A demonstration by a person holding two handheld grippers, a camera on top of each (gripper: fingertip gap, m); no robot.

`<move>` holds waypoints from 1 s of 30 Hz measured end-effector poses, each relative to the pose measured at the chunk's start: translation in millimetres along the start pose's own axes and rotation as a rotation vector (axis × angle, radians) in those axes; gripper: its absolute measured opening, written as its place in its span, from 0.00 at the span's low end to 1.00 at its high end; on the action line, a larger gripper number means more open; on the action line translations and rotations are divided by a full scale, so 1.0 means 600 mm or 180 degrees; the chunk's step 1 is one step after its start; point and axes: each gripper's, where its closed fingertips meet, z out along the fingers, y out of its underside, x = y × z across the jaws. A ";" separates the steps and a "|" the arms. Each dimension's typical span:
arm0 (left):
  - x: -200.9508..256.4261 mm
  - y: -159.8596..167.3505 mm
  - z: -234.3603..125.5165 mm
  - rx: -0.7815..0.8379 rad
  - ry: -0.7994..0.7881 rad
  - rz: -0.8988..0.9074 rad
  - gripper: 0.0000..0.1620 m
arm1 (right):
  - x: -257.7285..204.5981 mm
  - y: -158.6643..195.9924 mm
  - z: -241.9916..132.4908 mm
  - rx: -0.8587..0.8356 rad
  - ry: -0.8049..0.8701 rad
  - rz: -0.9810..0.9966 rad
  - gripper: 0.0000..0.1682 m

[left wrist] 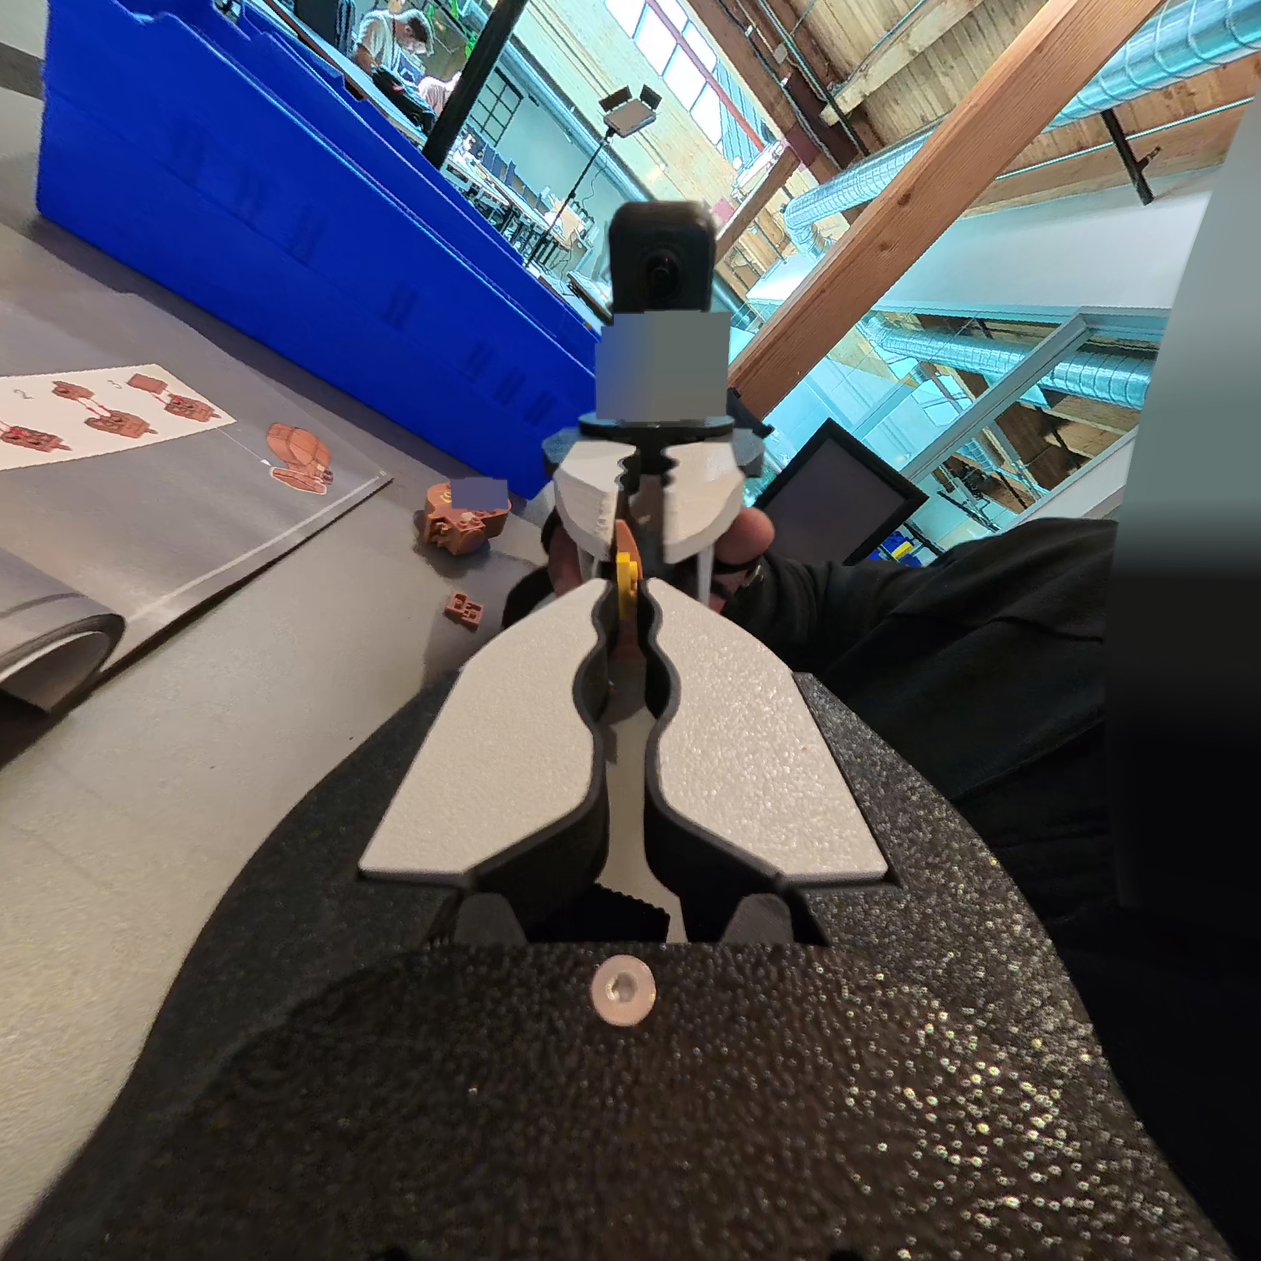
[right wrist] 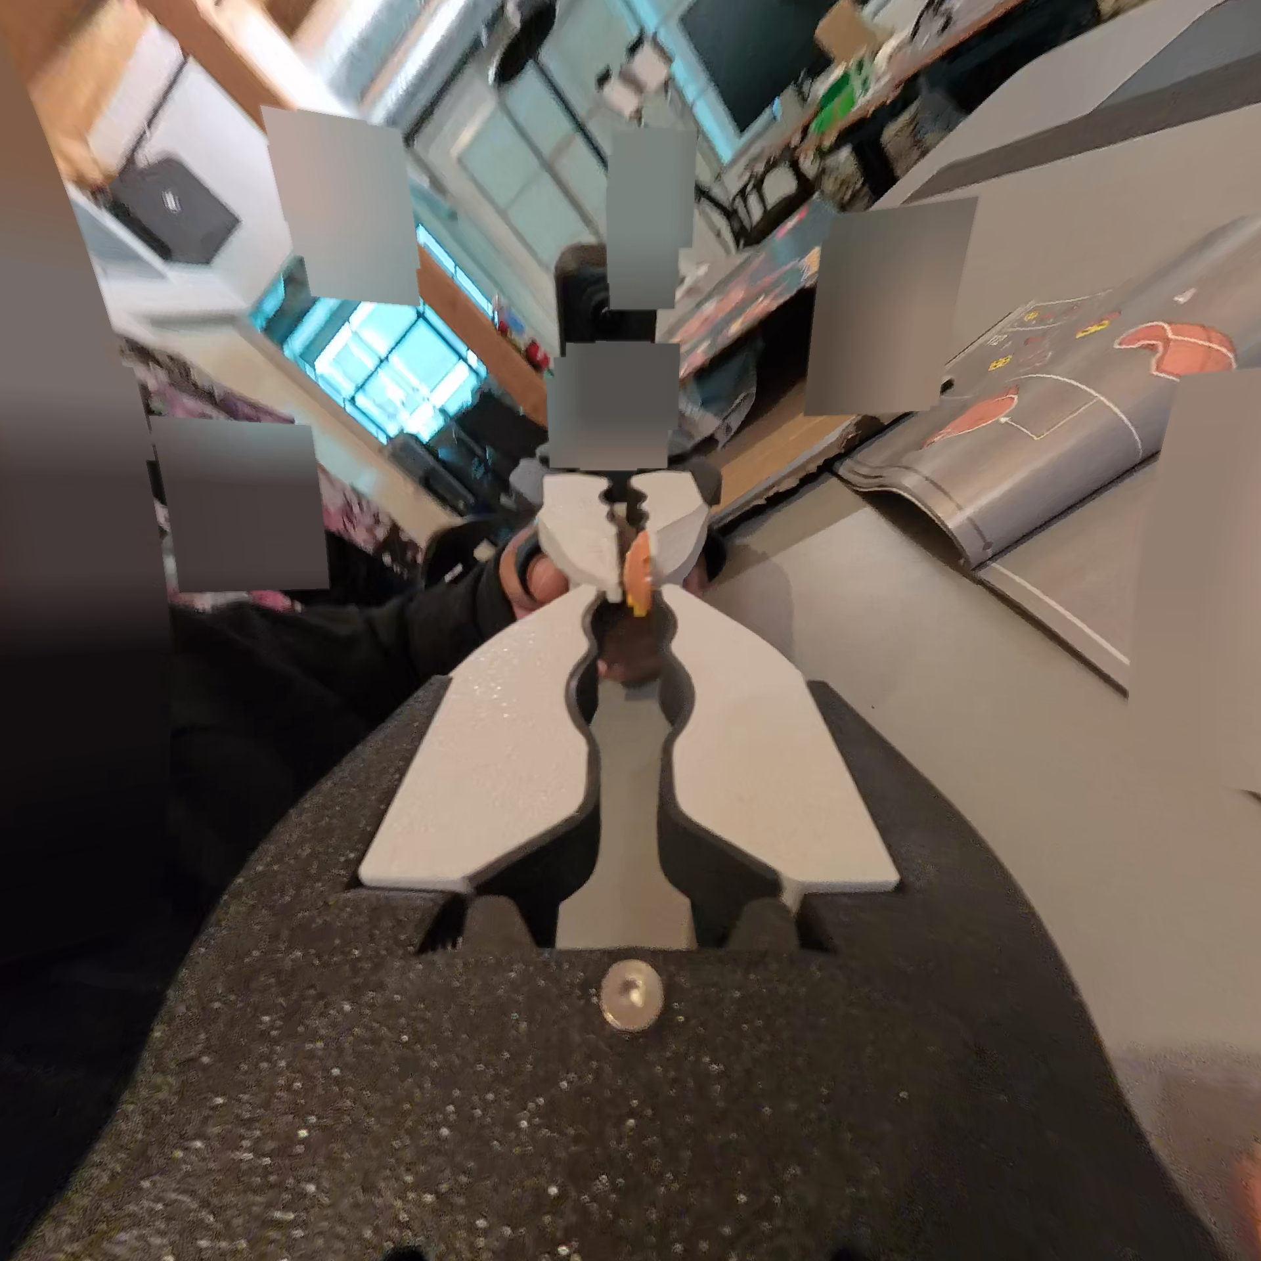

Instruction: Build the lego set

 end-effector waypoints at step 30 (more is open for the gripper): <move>-0.021 0.002 -0.005 0.0013 -0.0176 -0.0126 0.03 | 0.064 0.138 -0.048 -0.2553 0.0577 -0.1512 0.15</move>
